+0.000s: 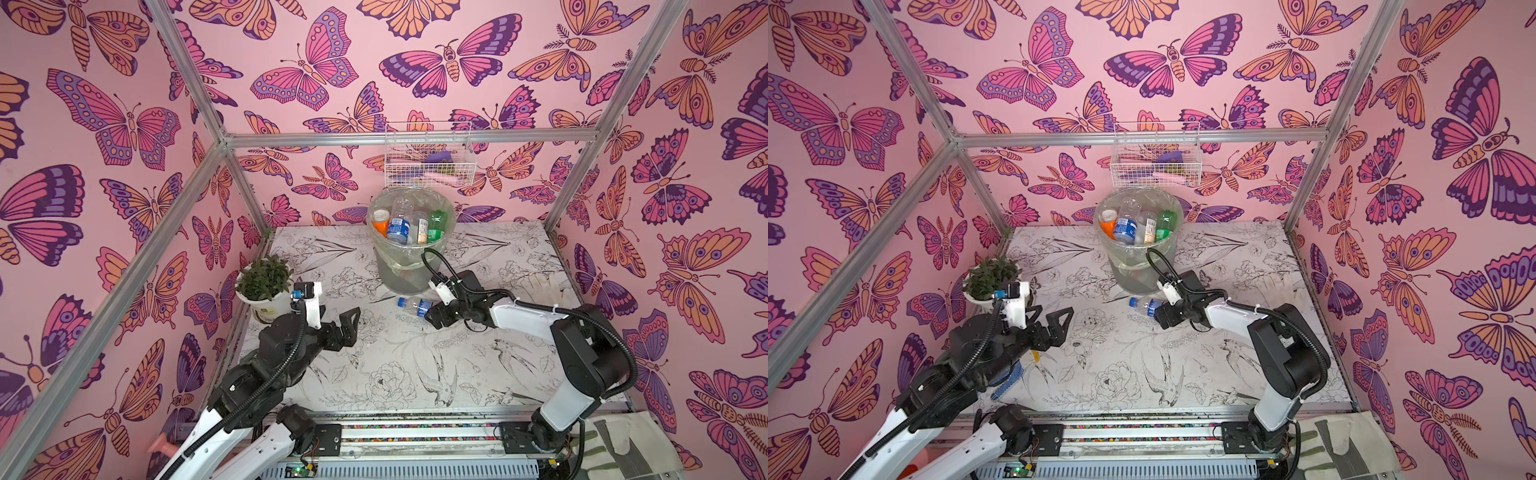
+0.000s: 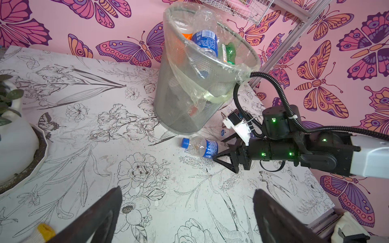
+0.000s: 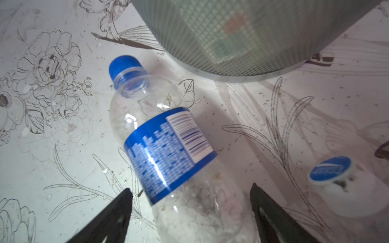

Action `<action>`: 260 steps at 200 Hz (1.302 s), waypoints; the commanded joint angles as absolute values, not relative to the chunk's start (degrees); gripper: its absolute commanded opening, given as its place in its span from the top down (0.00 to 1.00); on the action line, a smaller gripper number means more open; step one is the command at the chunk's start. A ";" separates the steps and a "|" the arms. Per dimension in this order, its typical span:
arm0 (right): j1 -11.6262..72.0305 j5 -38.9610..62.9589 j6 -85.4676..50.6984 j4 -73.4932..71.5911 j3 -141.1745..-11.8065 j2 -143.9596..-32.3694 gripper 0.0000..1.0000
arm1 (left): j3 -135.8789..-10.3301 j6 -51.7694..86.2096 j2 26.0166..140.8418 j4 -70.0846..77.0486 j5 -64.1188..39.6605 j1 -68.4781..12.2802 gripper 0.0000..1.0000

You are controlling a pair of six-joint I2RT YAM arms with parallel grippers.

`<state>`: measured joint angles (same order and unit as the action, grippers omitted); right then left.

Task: Throw the plastic bottles in the bin
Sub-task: Pick up the plastic bottle from the center of the table.

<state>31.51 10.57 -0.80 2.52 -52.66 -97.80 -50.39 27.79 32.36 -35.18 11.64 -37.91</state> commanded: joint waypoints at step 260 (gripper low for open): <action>46.42 -6.03 -4.60 13.79 -43.94 -68.71 0.92 | -48.87 29.78 33.49 -36.71 12.22 -38.16 0.01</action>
